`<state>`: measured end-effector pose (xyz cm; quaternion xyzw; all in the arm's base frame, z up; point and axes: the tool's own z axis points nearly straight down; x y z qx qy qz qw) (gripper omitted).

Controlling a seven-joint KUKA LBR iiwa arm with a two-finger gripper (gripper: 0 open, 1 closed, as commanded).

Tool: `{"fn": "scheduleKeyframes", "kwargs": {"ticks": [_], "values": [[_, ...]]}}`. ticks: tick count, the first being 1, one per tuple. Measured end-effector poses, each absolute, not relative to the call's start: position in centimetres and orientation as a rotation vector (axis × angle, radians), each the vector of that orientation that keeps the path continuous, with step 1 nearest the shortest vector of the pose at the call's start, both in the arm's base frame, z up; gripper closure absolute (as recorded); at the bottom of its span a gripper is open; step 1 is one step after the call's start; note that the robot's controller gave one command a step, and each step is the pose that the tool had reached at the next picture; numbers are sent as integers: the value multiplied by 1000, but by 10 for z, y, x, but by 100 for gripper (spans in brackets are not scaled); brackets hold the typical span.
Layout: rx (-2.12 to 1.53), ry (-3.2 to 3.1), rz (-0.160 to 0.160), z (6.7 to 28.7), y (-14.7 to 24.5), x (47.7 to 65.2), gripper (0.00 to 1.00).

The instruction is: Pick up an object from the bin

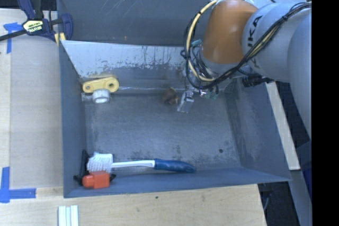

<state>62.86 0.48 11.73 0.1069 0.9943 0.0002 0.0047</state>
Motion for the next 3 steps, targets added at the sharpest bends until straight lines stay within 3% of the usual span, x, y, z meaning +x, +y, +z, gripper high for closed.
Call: {"fn": "scheduleKeyframes", "kwargs": {"ticks": [1, 2, 3], "values": [[327, 3128, 1, 100, 27, 625, 0], [574, 3080, 1, 71, 37, 616, 0], [621, 3076, 0, 71, 15, 627, 100]]}}
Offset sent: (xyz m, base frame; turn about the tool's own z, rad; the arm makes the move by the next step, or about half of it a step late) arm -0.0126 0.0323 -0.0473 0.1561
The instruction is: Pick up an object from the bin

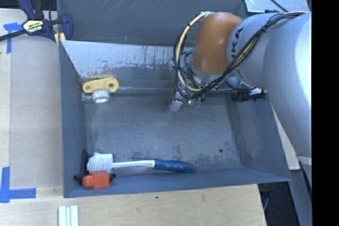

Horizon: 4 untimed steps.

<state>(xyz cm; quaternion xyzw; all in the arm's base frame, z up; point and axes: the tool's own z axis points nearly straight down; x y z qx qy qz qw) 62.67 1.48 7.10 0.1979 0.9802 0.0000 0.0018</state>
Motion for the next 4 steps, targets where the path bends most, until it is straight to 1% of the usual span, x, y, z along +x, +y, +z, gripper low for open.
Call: {"fn": "scheduleKeyframes", "kwargs": {"ticks": [1, 2, 4], "values": [[621, 3076, 0, 71, 15, 627, 100], [621, 3078, 0, 81, 15, 626, 100], [619, 3079, 0, 145, 14, 626, 100]]}}
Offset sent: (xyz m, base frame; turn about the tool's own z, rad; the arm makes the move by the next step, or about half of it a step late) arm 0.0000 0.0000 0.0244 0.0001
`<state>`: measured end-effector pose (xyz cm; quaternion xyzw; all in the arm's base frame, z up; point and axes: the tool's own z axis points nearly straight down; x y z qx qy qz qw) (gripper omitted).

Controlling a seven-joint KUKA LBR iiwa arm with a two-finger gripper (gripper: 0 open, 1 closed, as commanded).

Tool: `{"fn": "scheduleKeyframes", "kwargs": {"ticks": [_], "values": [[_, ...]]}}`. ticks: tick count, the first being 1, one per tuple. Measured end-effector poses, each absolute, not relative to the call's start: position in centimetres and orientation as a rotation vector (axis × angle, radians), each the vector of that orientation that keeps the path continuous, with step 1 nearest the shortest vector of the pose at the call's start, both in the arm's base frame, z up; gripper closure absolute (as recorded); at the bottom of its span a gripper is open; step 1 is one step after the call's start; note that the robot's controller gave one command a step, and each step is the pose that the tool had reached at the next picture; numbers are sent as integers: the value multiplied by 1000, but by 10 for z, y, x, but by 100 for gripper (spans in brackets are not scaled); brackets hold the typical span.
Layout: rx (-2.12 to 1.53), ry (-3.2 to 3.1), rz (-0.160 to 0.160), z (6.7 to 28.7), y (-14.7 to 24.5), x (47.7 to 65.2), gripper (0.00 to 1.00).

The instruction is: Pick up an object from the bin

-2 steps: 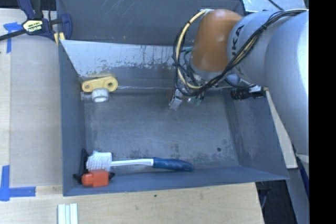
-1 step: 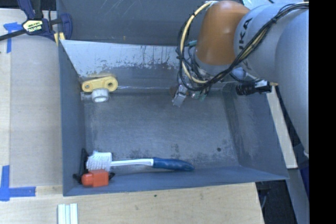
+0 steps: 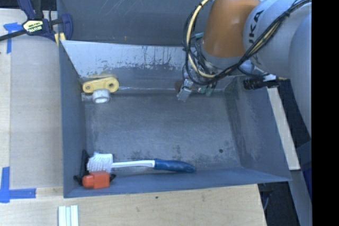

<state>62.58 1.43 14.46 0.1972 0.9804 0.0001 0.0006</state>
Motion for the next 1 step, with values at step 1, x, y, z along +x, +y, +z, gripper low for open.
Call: {"fn": "scheduleKeyframes", "kwargs": {"ticks": [1], "values": [[618, 3077, 1, 168, 14, 626, 100]]}}
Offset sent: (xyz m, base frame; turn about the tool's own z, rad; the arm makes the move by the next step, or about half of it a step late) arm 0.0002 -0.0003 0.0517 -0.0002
